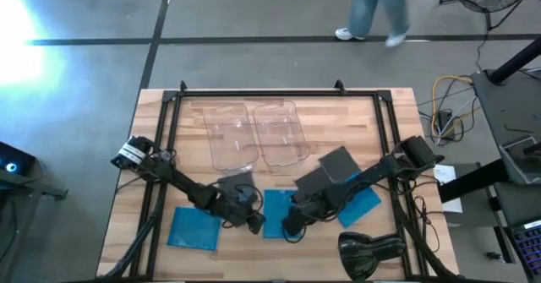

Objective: Pick & place jewel cases by type
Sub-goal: Put the middle blue CD case into the right transparent bin

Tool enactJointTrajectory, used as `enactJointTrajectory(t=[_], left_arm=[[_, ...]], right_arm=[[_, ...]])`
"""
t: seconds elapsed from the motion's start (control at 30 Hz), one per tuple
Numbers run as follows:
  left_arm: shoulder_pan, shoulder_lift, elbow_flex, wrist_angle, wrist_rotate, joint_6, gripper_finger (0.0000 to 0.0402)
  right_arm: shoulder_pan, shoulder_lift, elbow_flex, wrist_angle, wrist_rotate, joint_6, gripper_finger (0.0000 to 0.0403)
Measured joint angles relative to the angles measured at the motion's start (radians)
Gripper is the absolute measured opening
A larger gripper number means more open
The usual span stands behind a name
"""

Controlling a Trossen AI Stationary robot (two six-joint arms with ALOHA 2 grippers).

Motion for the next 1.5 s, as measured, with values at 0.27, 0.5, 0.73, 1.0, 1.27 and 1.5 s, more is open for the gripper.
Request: enactJointTrajectory(t=[0.27,0.5,0.73,1.0,1.27,1.5], left_arm=[[-0.001,-0.043,0.049,0.105,0.042,0.147,0.0091],[0.008,-0.067,0.131,0.125,0.024,0.320,0.0090],[0.009,-0.070,0.161,-0.187,-0.029,0.278,0.0090],[0.094,-0.080,0.160,-0.253,-0.049,0.404,0.0090],[0.165,-0.016,0.155,-0.250,0.148,0.540,0.0090],[0.146,0.040,0.155,-0.256,0.194,0.529,0.0090]], right_arm=[[0.002,-0.002,-0.037,0.010,-0.127,-0.075,0.0221],[0.000,-0.002,-0.057,0.056,-0.177,-0.188,0.0221],[0.001,-0.001,-0.042,0.019,-0.132,-0.177,0.0221],[0.031,-0.053,-0.051,0.020,-0.186,-0.221,0.0221],[0.041,-0.042,-0.050,0.224,-0.363,-0.248,0.0221],[0.045,-0.027,-0.053,0.267,-0.319,-0.329,0.0221]])
